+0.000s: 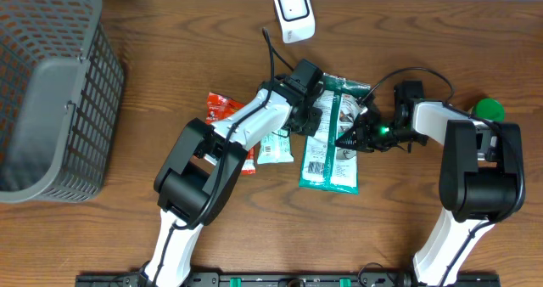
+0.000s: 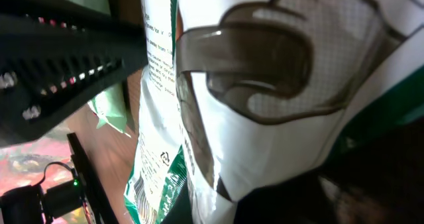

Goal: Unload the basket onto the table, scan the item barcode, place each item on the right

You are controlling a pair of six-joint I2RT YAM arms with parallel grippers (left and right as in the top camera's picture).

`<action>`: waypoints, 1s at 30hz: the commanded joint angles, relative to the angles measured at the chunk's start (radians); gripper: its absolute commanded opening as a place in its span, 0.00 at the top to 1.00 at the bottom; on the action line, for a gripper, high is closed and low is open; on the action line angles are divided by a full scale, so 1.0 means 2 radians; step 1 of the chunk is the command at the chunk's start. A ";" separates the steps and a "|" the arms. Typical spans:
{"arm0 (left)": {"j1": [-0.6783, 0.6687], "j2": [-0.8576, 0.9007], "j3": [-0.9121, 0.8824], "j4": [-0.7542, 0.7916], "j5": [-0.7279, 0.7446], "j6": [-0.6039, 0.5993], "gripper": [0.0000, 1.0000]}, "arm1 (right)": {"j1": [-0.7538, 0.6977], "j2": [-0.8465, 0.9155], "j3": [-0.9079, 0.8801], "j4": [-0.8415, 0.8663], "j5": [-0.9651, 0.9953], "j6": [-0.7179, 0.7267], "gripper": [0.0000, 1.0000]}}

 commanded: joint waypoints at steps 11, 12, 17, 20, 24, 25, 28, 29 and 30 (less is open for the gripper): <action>0.070 -0.247 -0.002 -0.089 -0.006 -0.005 0.62 | -0.008 -0.081 0.039 -0.040 0.049 -0.014 0.99; 0.083 -0.269 -0.002 -0.101 -0.006 -0.005 0.61 | -0.008 -0.098 0.043 -0.042 0.050 -0.014 0.99; 0.154 -0.361 -0.002 -0.150 -0.005 -0.007 0.58 | -0.006 -0.183 0.059 -0.054 0.093 0.010 0.99; 0.201 -0.409 -0.002 -0.169 -0.006 -0.007 0.52 | 0.000 -0.224 0.085 -0.082 0.134 0.016 0.99; 0.249 -0.452 -0.002 -0.177 -0.005 -0.007 0.44 | 0.018 -0.245 0.150 -0.137 0.182 0.016 0.99; 0.255 -0.458 -0.002 -0.178 -0.005 -0.007 0.38 | 0.023 -0.245 0.165 -0.147 0.187 0.016 0.99; 0.260 -0.469 -0.002 -0.184 -0.005 -0.006 0.30 | 0.047 -0.245 0.203 -0.165 0.212 0.016 0.99; 0.260 -0.470 -0.002 -0.186 -0.006 -0.006 0.29 | 0.057 -0.245 0.212 -0.165 0.224 0.016 0.99; 0.260 -0.470 -0.002 -0.188 -0.010 -0.006 0.27 | 0.066 -0.245 0.218 -0.165 0.233 0.016 0.99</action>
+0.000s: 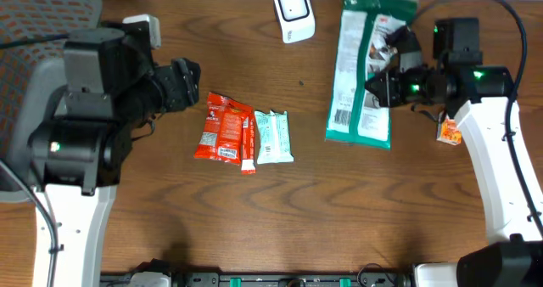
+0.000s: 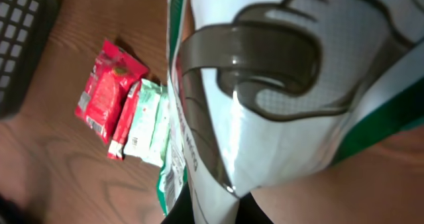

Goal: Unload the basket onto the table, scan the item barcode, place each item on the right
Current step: 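Lift the glove pack with the right gripper up to the scanner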

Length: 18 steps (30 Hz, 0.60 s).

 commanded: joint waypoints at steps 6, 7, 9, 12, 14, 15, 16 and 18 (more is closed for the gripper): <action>0.002 0.013 0.002 -0.014 -0.078 0.003 0.26 | 0.090 -0.007 0.063 -0.009 0.126 0.002 0.99; 0.002 0.014 0.002 -0.015 -0.097 0.003 0.25 | 0.099 -0.006 0.073 -0.011 0.141 0.002 0.99; 0.002 0.019 0.002 -0.014 -0.130 0.003 0.25 | 0.111 -0.001 0.099 -0.018 0.160 0.002 0.99; 0.008 0.025 0.002 -0.013 -0.139 -0.010 0.25 | 0.122 0.016 0.155 -0.044 0.172 -0.005 0.99; 0.014 0.029 0.002 -0.014 -0.135 -0.027 0.25 | 0.127 0.041 0.218 -0.084 0.181 -0.009 0.99; 0.016 0.030 0.002 -0.014 -0.134 -0.027 0.24 | 0.129 0.056 0.256 -0.109 0.188 -0.009 0.99; 0.017 0.031 0.002 -0.015 -0.134 -0.027 0.25 | 0.131 0.070 0.290 -0.130 0.197 -0.012 0.99; 0.017 0.031 0.002 -0.017 -0.134 -0.027 0.24 | 0.136 0.102 0.365 -0.170 0.222 -0.018 0.99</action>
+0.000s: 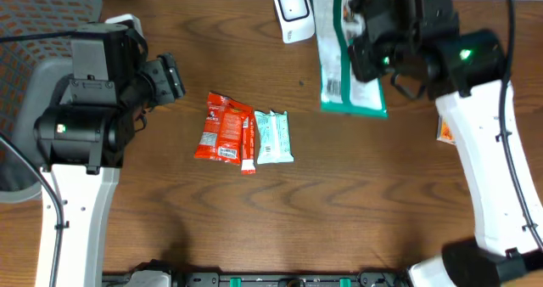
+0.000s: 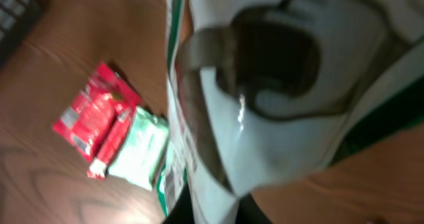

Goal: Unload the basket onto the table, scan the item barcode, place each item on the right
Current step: 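Lift the glove pack with the right gripper up to the scanner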

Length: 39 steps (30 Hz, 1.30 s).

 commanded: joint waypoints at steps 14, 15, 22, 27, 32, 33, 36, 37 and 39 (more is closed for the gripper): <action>0.003 0.003 0.002 -0.003 -0.014 -0.011 0.12 | 0.072 0.170 0.212 0.042 0.176 -0.142 0.99; 0.003 0.003 0.002 -0.003 -0.014 -0.011 0.12 | 0.076 0.179 0.212 0.052 0.187 -0.155 0.99; 0.003 0.003 0.002 -0.003 -0.014 -0.011 0.11 | 0.101 0.261 0.212 0.179 0.270 -0.263 0.99; 0.003 0.003 0.002 -0.003 -0.014 -0.011 0.11 | 0.111 0.321 0.212 0.318 0.329 -0.319 0.99; 0.003 0.003 0.002 -0.003 -0.014 -0.011 0.11 | 0.111 0.370 0.212 0.403 0.350 -0.363 0.99; 0.003 0.003 0.002 -0.003 -0.014 -0.011 0.11 | 0.111 0.381 0.212 0.418 0.355 -0.375 0.99; 0.003 0.003 0.002 -0.003 -0.014 -0.011 0.11 | 0.111 0.407 0.212 0.452 0.355 -0.393 0.99; 0.003 0.003 0.002 -0.003 -0.014 -0.011 0.11 | 0.111 0.415 0.212 0.460 0.354 -0.392 0.99; 0.003 0.003 0.002 -0.003 -0.014 -0.011 0.11 | 0.113 0.429 0.212 0.475 0.354 -0.392 0.99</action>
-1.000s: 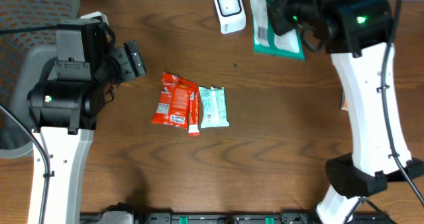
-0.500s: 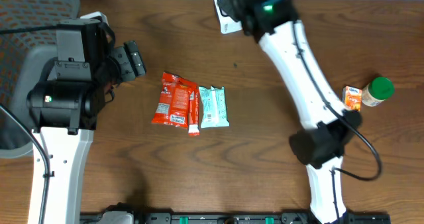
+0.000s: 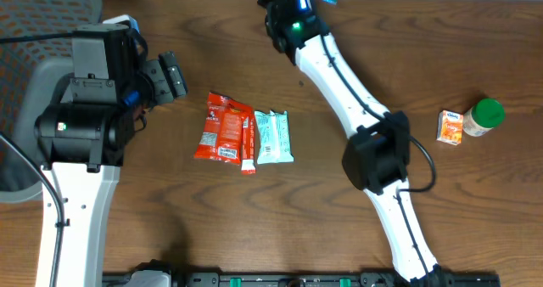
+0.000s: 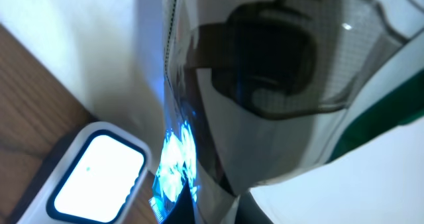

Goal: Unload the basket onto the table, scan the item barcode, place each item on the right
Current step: 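Lift the glove pack with the right gripper up to the scanner, then hold the glove pack at the scanner, then carry it right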

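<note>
The item is a white and green pouch (image 4: 278, 138); my right gripper (image 4: 218, 111) is shut on it and holds it upright. Just left of the pouch's lower edge is the white scanner (image 4: 99, 177), its window lit. Blue light glares on the pouch's edge (image 4: 175, 158). Overhead, the right arm reaches to the table's far edge, with the right gripper (image 3: 293, 2) over the scanner's spot, hiding it. Only a green corner of the pouch shows there. My left gripper (image 3: 168, 73) hangs at the left, open and holding nothing.
A red snack packet (image 3: 225, 127) and a pale green packet (image 3: 273, 137) lie side by side mid-table. A small orange carton (image 3: 450, 126) and a green-lidded bottle (image 3: 485, 115) stand at the right. A grey basket (image 3: 42, 7) sits at the far left, partly behind the left arm.
My right gripper has moved left and farther back with the pouch, from beside the scanner to right over it. The scanner's lit window and blue glare now show in the right wrist view. The left arm barely moved.
First both grippers were at the pouch lying mid-table, the right one shut on it. Then the right held it lifted at the back right, with the left arm drawn back to the left. Then the pouch was beside the scanner, and now it is at the scanner's window.
</note>
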You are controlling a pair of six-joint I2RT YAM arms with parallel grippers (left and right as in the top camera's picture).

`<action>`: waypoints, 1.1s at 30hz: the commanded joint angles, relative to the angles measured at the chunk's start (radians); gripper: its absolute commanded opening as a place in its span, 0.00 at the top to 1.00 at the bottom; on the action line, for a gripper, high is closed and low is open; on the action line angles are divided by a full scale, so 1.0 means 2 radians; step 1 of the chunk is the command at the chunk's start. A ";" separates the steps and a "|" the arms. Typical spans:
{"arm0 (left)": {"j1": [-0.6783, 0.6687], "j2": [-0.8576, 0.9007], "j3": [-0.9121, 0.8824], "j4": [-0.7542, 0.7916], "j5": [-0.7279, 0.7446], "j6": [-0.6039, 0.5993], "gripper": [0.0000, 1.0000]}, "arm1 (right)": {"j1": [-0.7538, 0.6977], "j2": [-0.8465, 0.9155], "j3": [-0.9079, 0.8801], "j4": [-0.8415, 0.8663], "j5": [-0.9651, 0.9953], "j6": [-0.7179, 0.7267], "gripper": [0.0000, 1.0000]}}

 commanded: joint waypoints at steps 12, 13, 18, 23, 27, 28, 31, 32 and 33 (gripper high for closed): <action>0.002 0.001 0.002 0.000 -0.006 -0.002 0.11 | 0.010 0.039 0.007 0.014 -0.001 0.043 0.99; 0.002 0.001 0.002 0.000 -0.006 -0.002 0.11 | 0.011 0.039 0.007 0.014 -0.001 0.050 0.99; 0.002 0.001 0.002 0.000 -0.006 -0.002 0.11 | 0.014 0.039 0.007 -0.022 -0.060 0.087 0.99; 0.002 0.001 0.002 0.000 -0.006 -0.002 0.11 | 0.015 0.039 0.007 -0.052 -0.071 0.138 0.99; 0.002 0.001 0.002 0.000 -0.006 -0.002 0.11 | 0.014 0.039 0.007 -0.064 -0.073 0.157 0.99; 0.002 0.001 0.002 0.000 -0.006 -0.002 0.11 | 0.015 0.039 0.007 -0.068 -0.078 0.171 0.99; 0.002 0.001 0.002 0.000 -0.006 -0.002 0.11 | 0.015 0.039 0.007 -0.073 -0.094 0.196 0.99; 0.002 0.001 0.002 0.000 -0.006 -0.002 0.11 | 0.015 0.039 0.007 -0.073 -0.096 0.205 0.99; 0.002 0.001 0.002 0.000 -0.006 -0.002 0.11 | 0.014 0.039 0.007 -0.072 -0.096 0.213 0.99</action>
